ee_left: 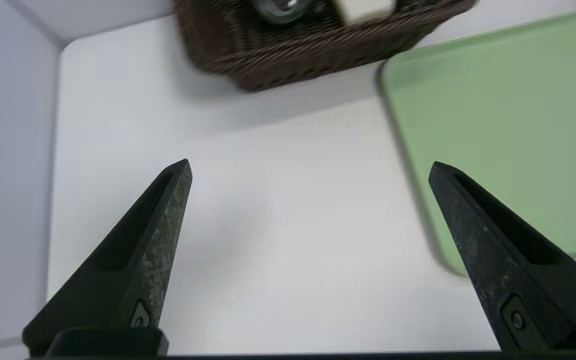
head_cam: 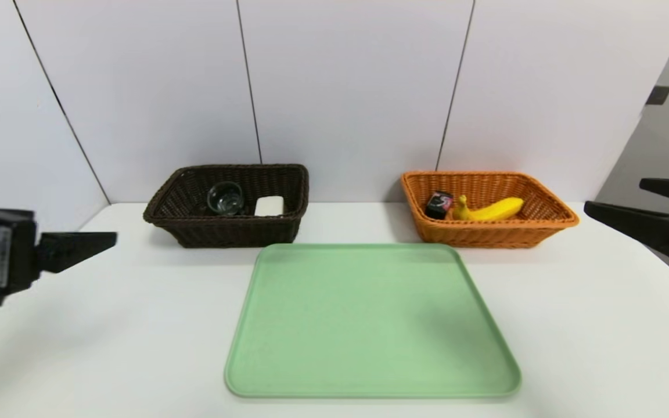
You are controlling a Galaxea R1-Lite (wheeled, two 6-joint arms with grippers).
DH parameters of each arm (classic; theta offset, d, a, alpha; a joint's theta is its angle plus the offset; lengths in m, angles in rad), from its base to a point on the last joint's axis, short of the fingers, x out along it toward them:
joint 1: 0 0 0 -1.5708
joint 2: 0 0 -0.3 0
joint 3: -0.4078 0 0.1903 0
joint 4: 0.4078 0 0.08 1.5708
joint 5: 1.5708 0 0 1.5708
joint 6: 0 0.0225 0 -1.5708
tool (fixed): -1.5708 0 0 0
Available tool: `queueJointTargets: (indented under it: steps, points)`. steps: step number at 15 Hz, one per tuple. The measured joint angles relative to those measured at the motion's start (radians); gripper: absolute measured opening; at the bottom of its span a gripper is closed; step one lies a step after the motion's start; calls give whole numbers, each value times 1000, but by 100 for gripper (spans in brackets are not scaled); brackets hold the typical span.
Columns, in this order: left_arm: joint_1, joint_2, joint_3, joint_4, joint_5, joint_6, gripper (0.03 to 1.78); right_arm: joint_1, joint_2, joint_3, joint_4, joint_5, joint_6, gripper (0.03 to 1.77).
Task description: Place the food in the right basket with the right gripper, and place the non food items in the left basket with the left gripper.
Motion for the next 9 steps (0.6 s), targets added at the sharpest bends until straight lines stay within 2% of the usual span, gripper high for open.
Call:
queueJointTargets:
  steps: [2, 4, 6, 9]
  points:
    - [110, -149, 118, -2, 18, -2, 167, -35, -31, 96, -94, -29, -33, 170]
    - [196, -294, 214, -1, 26, 0, 168, -96, -95, 188, -114, -35, -64, 170]
    - [250, -422, 297, 3, 30, 0, 168, -134, -179, 280, -118, -46, -71, 170]
    - [293, -628, 418, 10, 27, 15, 169, -153, -335, 409, -118, -114, -73, 170]
